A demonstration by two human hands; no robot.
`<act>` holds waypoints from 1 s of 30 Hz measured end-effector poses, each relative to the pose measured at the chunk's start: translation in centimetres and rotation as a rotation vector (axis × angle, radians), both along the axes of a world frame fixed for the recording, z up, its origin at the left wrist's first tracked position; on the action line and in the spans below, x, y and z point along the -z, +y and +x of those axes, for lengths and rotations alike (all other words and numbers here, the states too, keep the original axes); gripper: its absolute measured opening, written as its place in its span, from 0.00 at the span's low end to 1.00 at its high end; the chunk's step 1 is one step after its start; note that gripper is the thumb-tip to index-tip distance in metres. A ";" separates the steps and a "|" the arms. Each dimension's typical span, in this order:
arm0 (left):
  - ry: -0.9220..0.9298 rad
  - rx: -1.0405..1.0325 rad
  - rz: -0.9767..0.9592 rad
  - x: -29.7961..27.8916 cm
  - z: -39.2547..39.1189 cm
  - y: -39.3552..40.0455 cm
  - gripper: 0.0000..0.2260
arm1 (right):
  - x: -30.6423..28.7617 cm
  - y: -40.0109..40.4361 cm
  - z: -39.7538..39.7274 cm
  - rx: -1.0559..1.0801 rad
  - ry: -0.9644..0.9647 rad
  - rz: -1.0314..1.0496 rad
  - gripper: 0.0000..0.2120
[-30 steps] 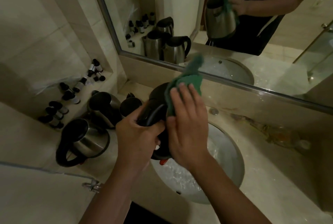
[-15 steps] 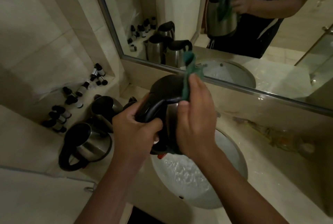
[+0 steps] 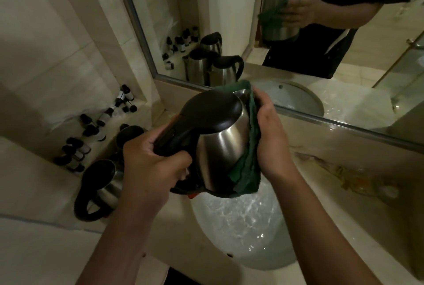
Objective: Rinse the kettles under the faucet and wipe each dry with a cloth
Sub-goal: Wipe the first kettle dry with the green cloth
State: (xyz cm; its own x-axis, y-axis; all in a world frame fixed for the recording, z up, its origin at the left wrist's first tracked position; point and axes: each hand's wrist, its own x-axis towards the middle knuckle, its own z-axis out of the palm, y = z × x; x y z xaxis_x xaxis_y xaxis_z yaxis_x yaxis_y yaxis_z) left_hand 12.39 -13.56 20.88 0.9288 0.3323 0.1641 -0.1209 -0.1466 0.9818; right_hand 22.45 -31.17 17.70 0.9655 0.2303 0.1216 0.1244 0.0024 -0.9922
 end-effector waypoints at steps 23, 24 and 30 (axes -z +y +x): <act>-0.140 0.208 0.034 -1.9 0.7 2.1 0.34 | -6.6 1.1 5.6 -0.640 0.303 -0.018 0.15; -0.144 0.184 0.018 -1.9 0.7 2.2 0.33 | -6.8 1.2 5.4 -0.630 0.298 -0.012 0.15; -0.151 0.146 0.070 -2.1 0.7 2.1 0.27 | -6.6 0.8 4.2 -0.486 0.131 -0.481 0.13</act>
State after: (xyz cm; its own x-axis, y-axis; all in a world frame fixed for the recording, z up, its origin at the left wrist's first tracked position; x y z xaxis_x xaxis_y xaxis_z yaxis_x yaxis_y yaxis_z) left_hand 13.06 -11.45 22.98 0.9293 0.1790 0.3231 -0.2910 -0.1838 0.9389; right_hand 26.63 -30.35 24.32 0.7387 0.6397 -0.2124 0.1002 -0.4158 -0.9039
